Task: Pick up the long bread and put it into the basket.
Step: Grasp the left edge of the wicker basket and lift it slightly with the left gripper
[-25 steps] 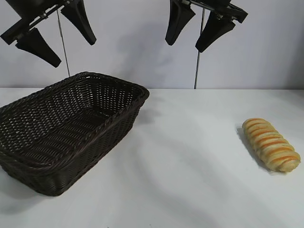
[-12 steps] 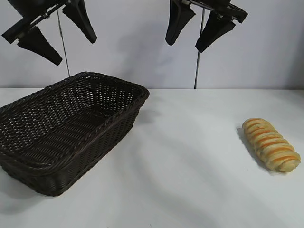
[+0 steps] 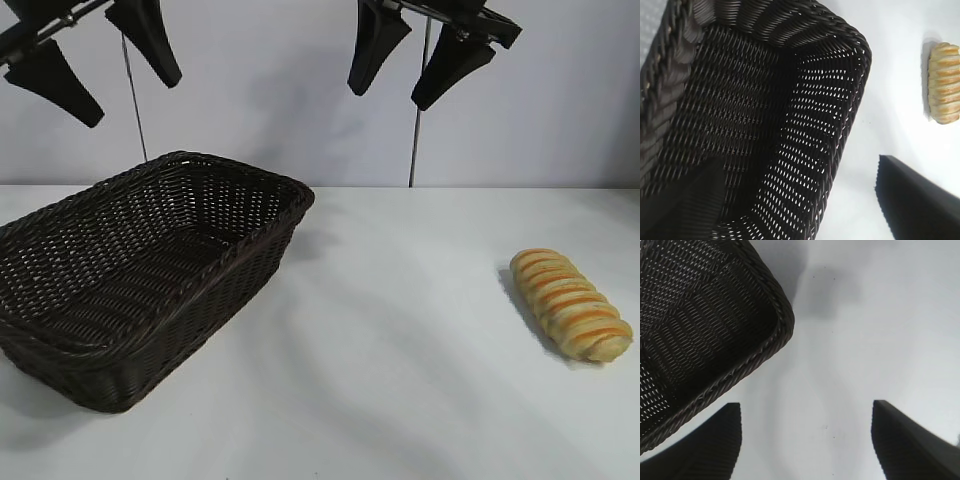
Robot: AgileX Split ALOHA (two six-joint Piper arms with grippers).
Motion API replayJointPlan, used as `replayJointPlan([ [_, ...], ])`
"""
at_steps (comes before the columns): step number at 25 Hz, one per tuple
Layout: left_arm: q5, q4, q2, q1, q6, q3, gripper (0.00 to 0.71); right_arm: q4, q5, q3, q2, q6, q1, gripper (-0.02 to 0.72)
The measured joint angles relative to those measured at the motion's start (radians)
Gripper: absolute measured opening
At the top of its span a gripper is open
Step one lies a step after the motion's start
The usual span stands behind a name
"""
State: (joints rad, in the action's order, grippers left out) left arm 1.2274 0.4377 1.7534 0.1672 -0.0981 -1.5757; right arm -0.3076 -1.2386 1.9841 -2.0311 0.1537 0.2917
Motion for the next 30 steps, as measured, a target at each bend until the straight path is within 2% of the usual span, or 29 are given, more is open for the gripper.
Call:
replayJointPlan([
  [5,-0.012,-0.017,-0.14,0.0,0.0,0.226,0.599,-0.008,0.0,0.0,0.0,0.0,0.0,0.526],
  [9,-0.095,-0.056,-0.257,0.0,0.046,0.399,0.599,-0.01,0.0,0.0,0.0,0.0,0.0,0.526],
  [13,-0.178,-0.098,-0.32,0.0,0.166,0.512,0.599,-0.011,0.0,0.0,0.0,0.0,0.0,0.526],
  [19,-0.249,-0.117,-0.327,0.0,0.333,0.598,0.599,-0.012,0.0,0.0,0.0,0.0,0.0,0.526],
  [30,-0.327,-0.179,-0.327,0.0,0.571,0.609,0.599,-0.013,0.001,0.0,0.0,0.0,0.0,0.526],
])
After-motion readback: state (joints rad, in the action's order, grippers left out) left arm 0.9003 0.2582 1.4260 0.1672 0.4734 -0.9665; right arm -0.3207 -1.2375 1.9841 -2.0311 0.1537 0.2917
